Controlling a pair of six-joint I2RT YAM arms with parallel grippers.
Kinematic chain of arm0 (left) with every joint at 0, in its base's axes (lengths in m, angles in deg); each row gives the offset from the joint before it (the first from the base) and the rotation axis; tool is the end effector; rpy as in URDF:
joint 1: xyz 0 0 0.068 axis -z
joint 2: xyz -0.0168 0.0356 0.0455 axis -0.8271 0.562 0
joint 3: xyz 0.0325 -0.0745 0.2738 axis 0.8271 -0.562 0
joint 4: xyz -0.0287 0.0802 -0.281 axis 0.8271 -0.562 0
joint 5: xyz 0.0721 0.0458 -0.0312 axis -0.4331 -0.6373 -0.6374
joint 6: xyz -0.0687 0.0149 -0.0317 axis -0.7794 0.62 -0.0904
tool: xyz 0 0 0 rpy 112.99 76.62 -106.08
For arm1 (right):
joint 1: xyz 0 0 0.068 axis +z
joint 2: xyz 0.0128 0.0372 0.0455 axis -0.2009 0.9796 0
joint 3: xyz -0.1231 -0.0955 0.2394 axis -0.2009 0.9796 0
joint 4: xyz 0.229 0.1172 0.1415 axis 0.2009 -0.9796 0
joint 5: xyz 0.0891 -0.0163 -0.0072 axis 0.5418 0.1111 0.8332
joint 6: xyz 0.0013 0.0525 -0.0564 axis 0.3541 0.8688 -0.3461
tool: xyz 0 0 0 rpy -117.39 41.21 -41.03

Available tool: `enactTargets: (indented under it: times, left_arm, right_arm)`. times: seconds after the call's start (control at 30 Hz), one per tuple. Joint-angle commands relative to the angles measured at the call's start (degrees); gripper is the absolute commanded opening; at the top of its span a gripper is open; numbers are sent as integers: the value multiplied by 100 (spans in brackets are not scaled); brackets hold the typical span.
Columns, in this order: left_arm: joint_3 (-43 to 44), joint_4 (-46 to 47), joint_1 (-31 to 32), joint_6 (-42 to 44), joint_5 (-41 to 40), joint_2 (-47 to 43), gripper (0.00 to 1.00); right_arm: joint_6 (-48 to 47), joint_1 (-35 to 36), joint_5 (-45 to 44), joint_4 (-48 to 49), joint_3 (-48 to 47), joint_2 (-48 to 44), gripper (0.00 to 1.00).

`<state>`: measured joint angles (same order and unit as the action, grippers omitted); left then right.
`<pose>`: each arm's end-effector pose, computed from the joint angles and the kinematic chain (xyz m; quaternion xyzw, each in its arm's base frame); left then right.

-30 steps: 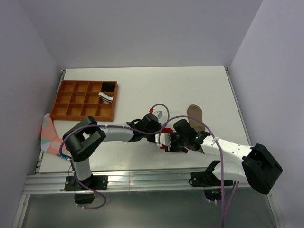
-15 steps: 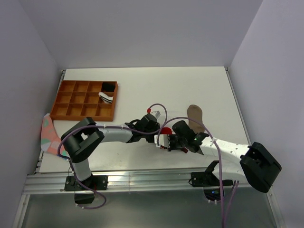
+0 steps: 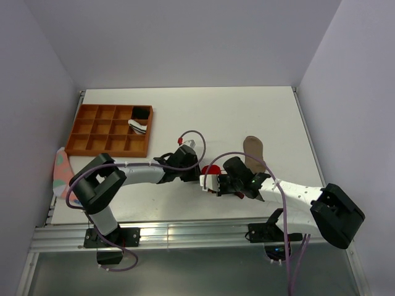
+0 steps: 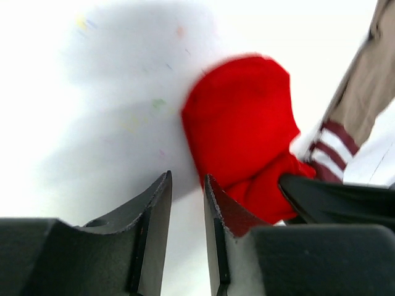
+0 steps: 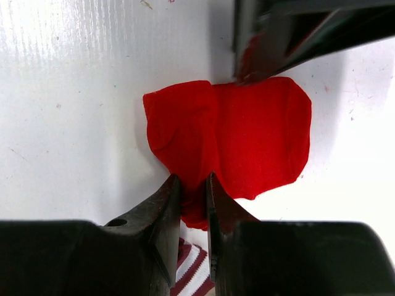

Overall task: Roll the socks
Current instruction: Roll the sock at the center of the board.

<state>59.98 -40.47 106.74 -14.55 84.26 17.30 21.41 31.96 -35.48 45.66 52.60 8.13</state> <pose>0.2390 -0.2961 0.1112 -0.0088 0.9341 -0.2850 0.2149 0.1694 0.1857 0.1203 -0.7155 0.5910 0.1042 0.3577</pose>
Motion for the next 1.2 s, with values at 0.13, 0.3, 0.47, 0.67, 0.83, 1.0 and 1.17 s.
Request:
enactTargets:
  times: [0.13, 0.3, 0.47, 0.67, 0.83, 1.0, 1.17]
  left_arm:
    - [16, 195, -392, 194, -48, 48, 38]
    - [235, 344, -392, 309, 383, 347, 40]
    - [394, 257, -392, 433, 586, 664, 41]
    - [587, 11, -374, 503, 534, 989, 40]
    - [728, -367, -374, 424, 375, 1226, 36]
    - [737, -464, -365, 310, 331, 1323, 5]
    - [448, -368, -383, 178, 164, 1078, 0]
  right_arm:
    - [64, 39, -162, -321, 71, 219, 14]
    - [90, 57, -188, -320, 63, 246, 14]
    - [117, 66, -232, -285, 72, 263, 14]
    - [117, 75, -276, -285, 80, 246, 13]
    - [143, 75, -285, -294, 89, 228, 13]
    - [161, 92, -276, -303, 72, 237, 13]
    - [222, 84, -154, -417, -34, 237, 13]
